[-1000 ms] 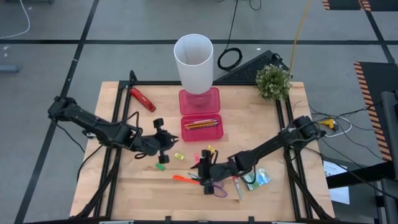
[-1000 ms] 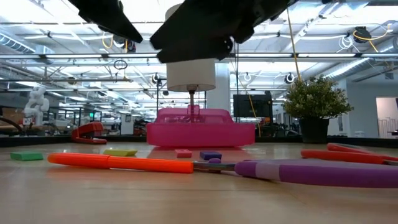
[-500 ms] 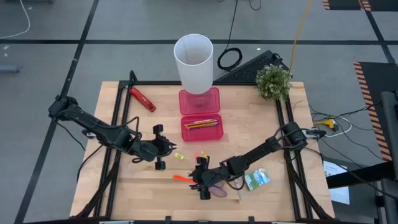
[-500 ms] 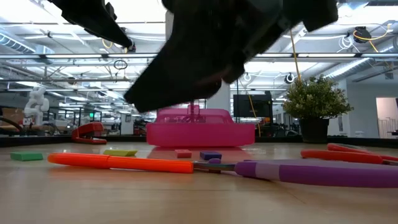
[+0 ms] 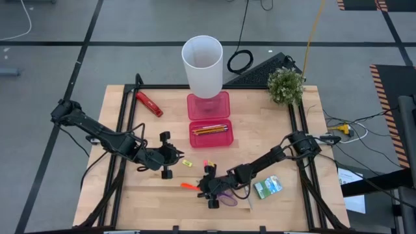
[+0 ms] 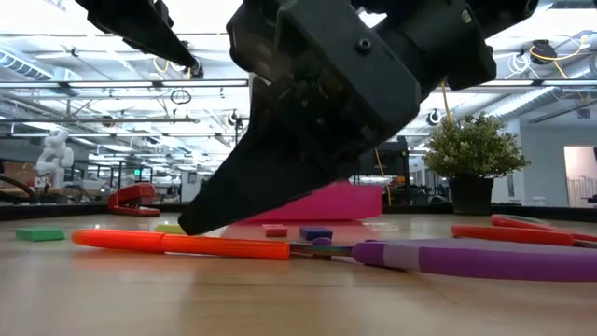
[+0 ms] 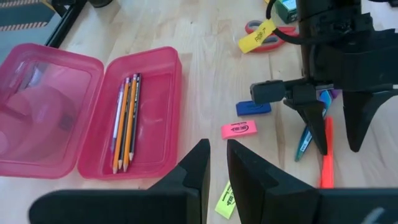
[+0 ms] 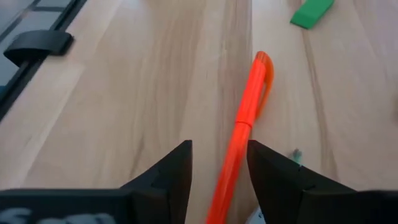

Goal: Pack school essentials
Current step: Put the orange pen into the pink supply box

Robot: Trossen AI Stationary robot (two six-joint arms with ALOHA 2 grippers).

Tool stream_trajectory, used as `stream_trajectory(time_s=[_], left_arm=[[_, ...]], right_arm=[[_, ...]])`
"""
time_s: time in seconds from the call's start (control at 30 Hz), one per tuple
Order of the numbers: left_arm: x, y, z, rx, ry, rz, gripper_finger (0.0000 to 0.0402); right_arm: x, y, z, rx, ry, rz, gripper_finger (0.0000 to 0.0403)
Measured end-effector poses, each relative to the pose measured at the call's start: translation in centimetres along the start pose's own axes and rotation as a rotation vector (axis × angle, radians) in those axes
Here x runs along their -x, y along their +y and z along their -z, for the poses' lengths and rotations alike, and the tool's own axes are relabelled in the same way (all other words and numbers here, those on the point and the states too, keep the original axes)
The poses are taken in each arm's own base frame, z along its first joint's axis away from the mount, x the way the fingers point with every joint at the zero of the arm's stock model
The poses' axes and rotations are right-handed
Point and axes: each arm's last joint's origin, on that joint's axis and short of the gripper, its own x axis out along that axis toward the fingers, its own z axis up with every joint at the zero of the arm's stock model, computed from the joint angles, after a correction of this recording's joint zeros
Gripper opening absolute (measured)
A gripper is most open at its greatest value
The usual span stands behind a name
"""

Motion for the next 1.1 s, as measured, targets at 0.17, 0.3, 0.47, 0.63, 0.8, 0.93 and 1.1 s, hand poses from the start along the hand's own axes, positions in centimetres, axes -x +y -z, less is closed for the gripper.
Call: stream_trajectory(time_s=[0.17, 0.3, 0.47, 0.63, 0.8, 0.93, 1.1], left_arm=[[0.0, 0.0, -0.1, 0.002, -0.006, 0.0, 0.0058], [0.0, 0.0, -0.1, 0.002, -0.007, 0.0, 0.0058], [0.0, 0.0, -0.1, -0.016, -0.013, 0.001, 0.0058], [0.0, -0.1, -0.4, -0.039, -0.037, 0.005, 0.0058], [0.0, -0.1, -0.5, -0.053, -0.05, 0.007, 0.0058], [0.0, -0.1, -0.5, -0.053, -0.051, 0.008, 0.0058], [0.0, -0.1, -0.5, -0.047, -0.049, 0.015, 0.0058]], right_arm=[[0.0, -0.2, 0.1, 0.006, 0.015, 0.008, 0.0133], [0.0, -0.2, 0.2, 0.008, 0.021, 0.009, 0.0127], [-0.6, -0.4, 0.7, 0.009, 0.027, 0.014, 0.0117], [-1.3, -0.5, 1.5, 0.007, 0.036, 0.032, 0.0098], [-1.4, -0.8, 1.5, 0.002, 0.034, 0.048, 0.0052], [-1.5, -0.8, 1.5, 0.002, 0.03, 0.047, 0.0023], [-1.2, -1.0, 1.0, 0.003, 0.023, 0.027, 0.0027]])
